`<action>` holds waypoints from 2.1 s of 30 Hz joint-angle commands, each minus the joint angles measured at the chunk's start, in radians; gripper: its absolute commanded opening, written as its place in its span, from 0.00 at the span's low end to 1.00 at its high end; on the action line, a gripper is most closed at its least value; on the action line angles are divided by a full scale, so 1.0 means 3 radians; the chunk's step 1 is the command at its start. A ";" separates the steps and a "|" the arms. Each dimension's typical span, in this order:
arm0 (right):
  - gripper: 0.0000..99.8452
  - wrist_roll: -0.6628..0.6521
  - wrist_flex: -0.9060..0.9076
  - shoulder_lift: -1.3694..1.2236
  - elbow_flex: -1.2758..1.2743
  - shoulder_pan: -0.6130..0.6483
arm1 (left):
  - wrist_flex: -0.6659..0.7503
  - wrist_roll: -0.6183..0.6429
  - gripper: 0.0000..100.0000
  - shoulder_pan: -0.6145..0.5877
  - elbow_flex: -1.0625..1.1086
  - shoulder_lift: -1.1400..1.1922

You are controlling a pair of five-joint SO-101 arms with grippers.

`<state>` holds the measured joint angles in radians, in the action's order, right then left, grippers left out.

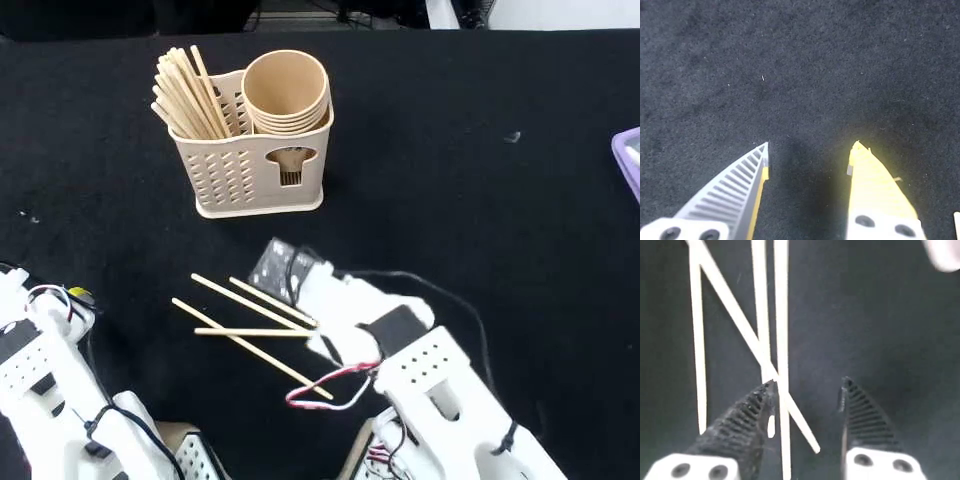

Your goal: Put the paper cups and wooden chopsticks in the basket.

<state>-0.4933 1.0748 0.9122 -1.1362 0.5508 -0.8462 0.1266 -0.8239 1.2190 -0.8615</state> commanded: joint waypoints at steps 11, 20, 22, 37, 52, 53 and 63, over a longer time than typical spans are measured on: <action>0.21 0.0435 -0.0752 -0.2749 0.1736 0.0665 | 0.0041 0.0005 0.26 0.0008 -0.0171 -0.0041; 0.21 0.0435 -0.0752 -0.3613 0.2202 0.0670 | 0.0041 0.0005 0.26 0.0013 -0.0171 -0.0041; 0.21 0.0435 -0.0752 -0.3613 0.2197 0.0660 | 0.0041 0.0005 0.26 0.0023 -0.0171 -0.0041; 0.21 0.0532 -0.0378 -0.2867 0.1956 0.0905 | 0.0041 0.0005 0.26 0.0023 -0.0171 -0.0041; 0.20 0.0568 -0.0506 -0.3700 0.2268 0.0869 | 0.0041 0.0005 0.26 0.0018 -0.0171 -0.0041; 0.20 0.0568 -0.0435 -0.3751 0.2309 0.0869 | 0.0041 0.0005 0.26 0.0018 -0.0171 -0.0041; 0.01 0.0123 -0.0148 -0.3659 0.2340 0.0634 | 0.0031 0.0005 0.26 0.0008 -0.0171 -0.0041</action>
<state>-0.4258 1.0027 -0.2325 -0.4227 0.7887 -0.8462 0.1266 -0.8239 1.2190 -0.8615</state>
